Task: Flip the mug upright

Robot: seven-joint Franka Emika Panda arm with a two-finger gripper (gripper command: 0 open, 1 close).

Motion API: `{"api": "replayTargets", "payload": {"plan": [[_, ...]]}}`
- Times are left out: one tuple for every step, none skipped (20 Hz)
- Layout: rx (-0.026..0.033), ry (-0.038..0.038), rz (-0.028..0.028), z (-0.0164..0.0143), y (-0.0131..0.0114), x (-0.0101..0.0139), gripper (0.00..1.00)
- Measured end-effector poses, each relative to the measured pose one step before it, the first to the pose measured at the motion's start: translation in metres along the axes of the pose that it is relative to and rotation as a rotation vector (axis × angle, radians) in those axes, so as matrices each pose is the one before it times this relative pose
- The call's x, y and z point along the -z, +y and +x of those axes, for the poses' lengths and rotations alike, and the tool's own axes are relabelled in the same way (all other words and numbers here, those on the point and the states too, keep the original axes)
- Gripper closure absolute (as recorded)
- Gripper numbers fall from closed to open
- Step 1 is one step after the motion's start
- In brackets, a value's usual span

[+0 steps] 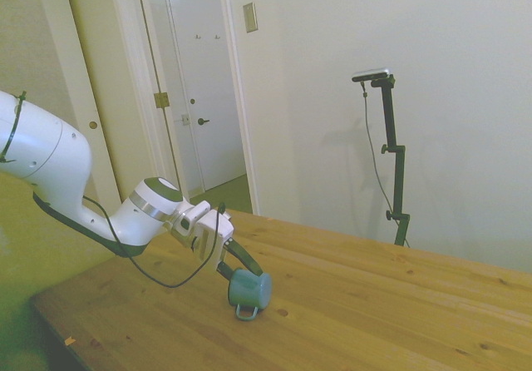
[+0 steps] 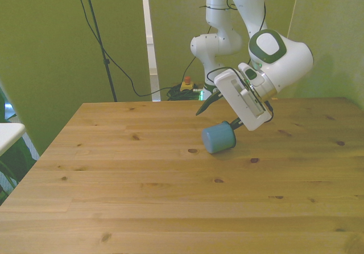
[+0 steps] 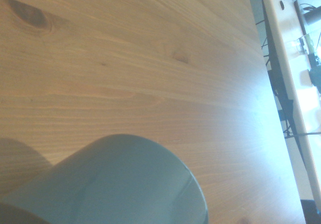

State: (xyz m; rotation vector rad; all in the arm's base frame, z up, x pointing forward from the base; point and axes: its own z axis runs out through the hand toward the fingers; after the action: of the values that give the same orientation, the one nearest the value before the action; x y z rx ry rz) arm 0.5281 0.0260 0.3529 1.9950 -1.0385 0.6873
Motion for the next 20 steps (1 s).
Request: {"api": "replayTargets", "payload": {"plan": [[-0.00010,-0.00174,-0.00172,0.00001,-0.00020,-0.00176,1.00],[-0.00035,-0.00175,-0.00172,0.00017,-0.00037,-0.00182,1.00],[0.00007,-0.00198,-0.00208,0.00000,-0.00058,-0.00201,1.00],[0.00014,-0.00122,-0.00165,0.00002,-0.00081,-0.00137,1.00],[-0.00052,-0.00058,-0.00019,0.00042,-0.00118,-0.00057,1.00],[-0.00036,-0.00030,0.00053,0.00043,-0.00164,-0.00019,1.00],[-0.00002,-0.00034,0.00025,0.00020,-0.00130,-0.00025,1.00],[0.00037,-0.00041,0.00005,-0.00002,-0.00111,-0.00032,1.00],[0.00048,-0.00036,-0.00001,-0.00014,-0.00076,-0.00029,1.00],[0.00015,-0.00020,0.00034,-0.00002,-0.00050,-0.00009,1.00],[0.00013,-0.00016,0.00018,-0.00002,-0.00034,-0.00009,1.00],[0.00051,-0.00028,0.00011,-0.00022,-0.00029,-0.00018,1.00],[0.00052,-0.00028,0.00019,-0.00024,-0.00028,-0.00016,1.00],[0.00041,-0.00023,0.00020,-0.00020,-0.00024,-0.00012,1.00],[0.00022,-0.00014,0.00021,-0.00009,-0.00024,-0.00006,1.00],[-0.00003,-0.00009,0.00036,0.00003,-0.00022,0.00000,1.00],[-0.00015,-0.00004,0.00025,0.00009,-0.00020,0.00002,1.00],[-0.00029,0.00002,0.00024,0.00017,-0.00020,0.00006,1.00],[-0.00048,0.00006,0.00030,0.00026,-0.00019,0.00010,1.00],[-0.00052,0.00003,0.00032,0.00028,-0.00026,0.00010,1.00]]}}
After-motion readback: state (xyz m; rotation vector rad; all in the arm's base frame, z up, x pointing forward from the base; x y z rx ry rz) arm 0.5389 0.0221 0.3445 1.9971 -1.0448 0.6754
